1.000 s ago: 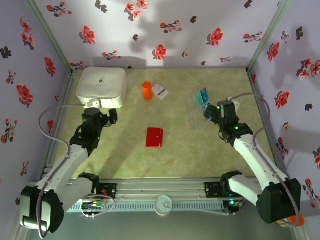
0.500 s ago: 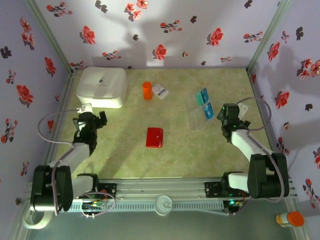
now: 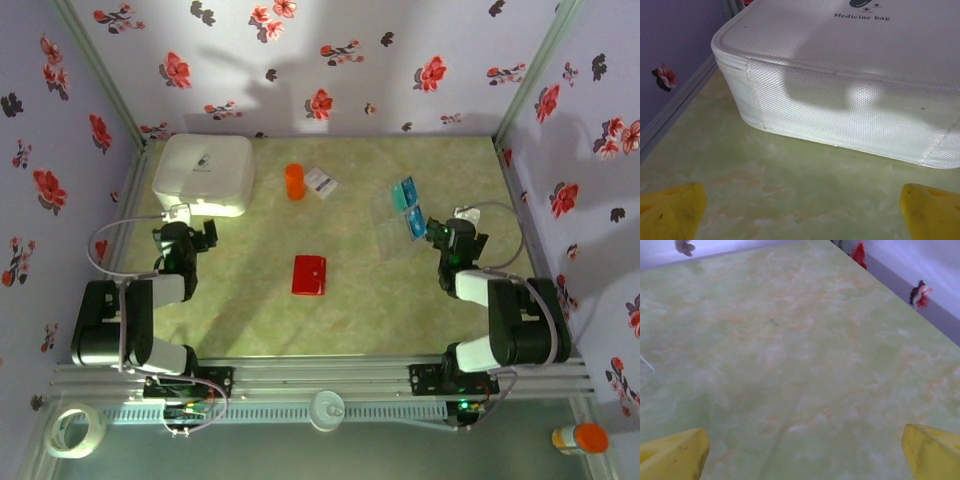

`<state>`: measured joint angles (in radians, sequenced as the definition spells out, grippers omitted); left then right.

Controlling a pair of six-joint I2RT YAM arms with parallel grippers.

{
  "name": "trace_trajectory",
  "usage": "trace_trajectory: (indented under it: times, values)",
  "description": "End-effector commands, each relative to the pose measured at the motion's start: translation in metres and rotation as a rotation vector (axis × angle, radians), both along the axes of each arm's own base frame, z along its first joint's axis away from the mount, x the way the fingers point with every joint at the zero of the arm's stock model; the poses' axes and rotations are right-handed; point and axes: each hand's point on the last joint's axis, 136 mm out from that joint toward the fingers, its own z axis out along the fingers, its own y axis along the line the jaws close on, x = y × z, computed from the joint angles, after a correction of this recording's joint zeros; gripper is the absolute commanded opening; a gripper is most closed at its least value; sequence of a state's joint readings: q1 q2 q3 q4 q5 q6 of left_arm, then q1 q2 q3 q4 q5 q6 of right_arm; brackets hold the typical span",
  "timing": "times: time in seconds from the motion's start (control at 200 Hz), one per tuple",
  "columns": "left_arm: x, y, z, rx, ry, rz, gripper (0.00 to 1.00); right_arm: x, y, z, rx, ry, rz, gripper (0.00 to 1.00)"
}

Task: Put the credit cards into the card holder
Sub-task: Reset both arms

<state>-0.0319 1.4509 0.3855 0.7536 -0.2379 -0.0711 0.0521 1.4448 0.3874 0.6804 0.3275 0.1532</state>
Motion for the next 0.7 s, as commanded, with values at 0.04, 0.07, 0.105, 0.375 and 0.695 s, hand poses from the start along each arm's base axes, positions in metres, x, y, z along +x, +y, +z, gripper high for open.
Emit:
trace_trajectory:
  times: [0.04, 0.07, 0.105, 0.375, 0.695]
  values:
    - [0.006, -0.005, 0.005, 0.005, -0.082, -0.058, 1.00, 0.012, 0.007, 0.009, -0.027, -0.166, 0.073, 0.99]
    - [0.007, -0.007, 0.003, 0.002, -0.081, -0.067, 1.00, 0.012, 0.007, 0.009, -0.021, -0.153, 0.075, 0.99]
    - [0.008, -0.008, 0.001, 0.023, -0.081, -0.082, 1.00, 0.013, 0.005, 0.006, -0.006, -0.112, 0.074, 0.99]
    - [0.016, -0.013, -0.003, 0.016, -0.031, -0.115, 1.00, 0.020, 0.006, 0.000, 0.009, -0.069, 0.088, 0.99]
    - [0.017, -0.011, -0.004, -0.001, -0.026, -0.116, 1.00, 0.020, 0.006, 0.002, 0.005, -0.077, 0.092, 0.99]
